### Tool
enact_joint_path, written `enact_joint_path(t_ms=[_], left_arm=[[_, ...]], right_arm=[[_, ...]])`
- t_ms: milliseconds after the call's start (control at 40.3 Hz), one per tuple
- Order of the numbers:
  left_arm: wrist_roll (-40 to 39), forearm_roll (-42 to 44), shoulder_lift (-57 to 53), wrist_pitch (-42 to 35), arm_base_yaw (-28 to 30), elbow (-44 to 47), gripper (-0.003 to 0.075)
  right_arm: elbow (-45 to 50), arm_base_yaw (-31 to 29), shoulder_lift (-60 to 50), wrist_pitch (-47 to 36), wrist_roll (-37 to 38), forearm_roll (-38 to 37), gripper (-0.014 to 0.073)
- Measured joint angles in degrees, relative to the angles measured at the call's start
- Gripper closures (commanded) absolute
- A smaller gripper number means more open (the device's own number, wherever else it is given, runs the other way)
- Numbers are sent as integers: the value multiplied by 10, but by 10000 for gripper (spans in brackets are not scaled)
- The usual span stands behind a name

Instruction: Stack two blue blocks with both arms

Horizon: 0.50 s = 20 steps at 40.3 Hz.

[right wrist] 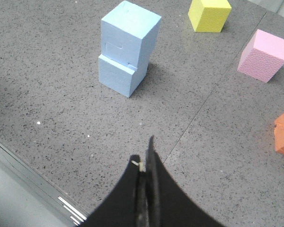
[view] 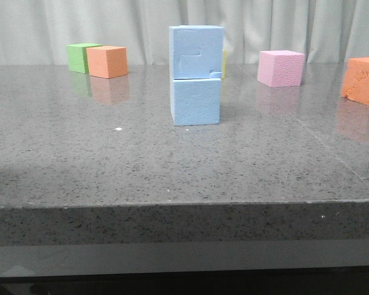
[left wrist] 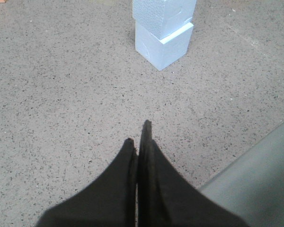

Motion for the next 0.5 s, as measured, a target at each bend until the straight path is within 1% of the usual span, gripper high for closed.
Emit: enact_joint_path(t_ms=[149, 248, 348, 497], left_arm=[[0, 0, -8, -2, 0, 9, 741], [0, 0, -28, -3, 0, 30, 741], [0, 0, -58, -12, 18, 61, 741], [0, 0, -129, -34, 71, 124, 741]], right_arm=[[0, 0, 0, 0, 0, 0, 662], [0, 0, 0, 0, 0, 1, 662], [0, 0, 0, 0, 0, 1, 662], [0, 0, 0, 0, 0, 2, 662]])
